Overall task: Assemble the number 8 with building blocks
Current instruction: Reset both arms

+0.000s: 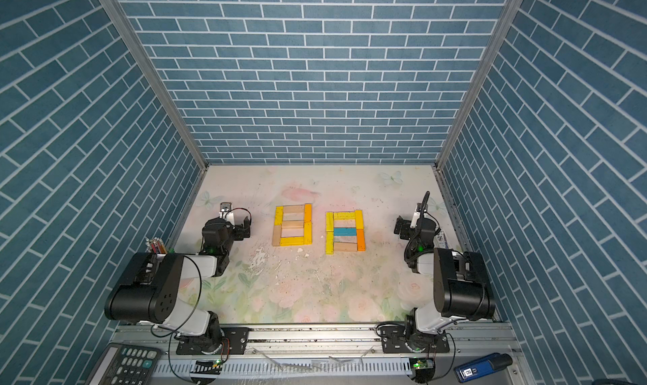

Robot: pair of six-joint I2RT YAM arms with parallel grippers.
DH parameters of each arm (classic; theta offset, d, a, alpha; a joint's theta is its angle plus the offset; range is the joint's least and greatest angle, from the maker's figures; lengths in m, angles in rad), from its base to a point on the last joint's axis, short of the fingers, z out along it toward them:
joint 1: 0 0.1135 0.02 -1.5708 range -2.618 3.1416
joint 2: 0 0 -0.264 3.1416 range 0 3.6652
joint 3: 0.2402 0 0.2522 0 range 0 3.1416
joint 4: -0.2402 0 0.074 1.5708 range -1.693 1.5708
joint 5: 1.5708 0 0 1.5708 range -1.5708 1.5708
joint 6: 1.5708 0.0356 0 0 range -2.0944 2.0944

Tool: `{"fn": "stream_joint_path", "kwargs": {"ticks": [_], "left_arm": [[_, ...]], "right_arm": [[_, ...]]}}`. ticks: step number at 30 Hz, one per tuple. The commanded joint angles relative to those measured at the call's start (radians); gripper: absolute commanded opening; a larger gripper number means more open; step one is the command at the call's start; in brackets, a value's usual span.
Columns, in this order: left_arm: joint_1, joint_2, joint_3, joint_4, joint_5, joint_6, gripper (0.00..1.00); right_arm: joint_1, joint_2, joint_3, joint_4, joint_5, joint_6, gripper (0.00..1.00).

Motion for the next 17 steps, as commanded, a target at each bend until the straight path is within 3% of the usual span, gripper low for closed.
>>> {"fn": "stream_joint_path", "kwargs": {"ticks": [1, 17], "left_arm": [[0.004, 0.003, 0.007, 0.016, 0.01, -0.008, 1.0], [0.003, 0.003, 0.008, 0.017, 0.01, -0.008, 1.0]], "right_arm": [[-0.003, 0.004, 0.001, 0.024, -0.011, -0.039, 0.99], [-0.001, 0.005, 0.003, 0.024, -0.034, -0.049, 0.99]]}}
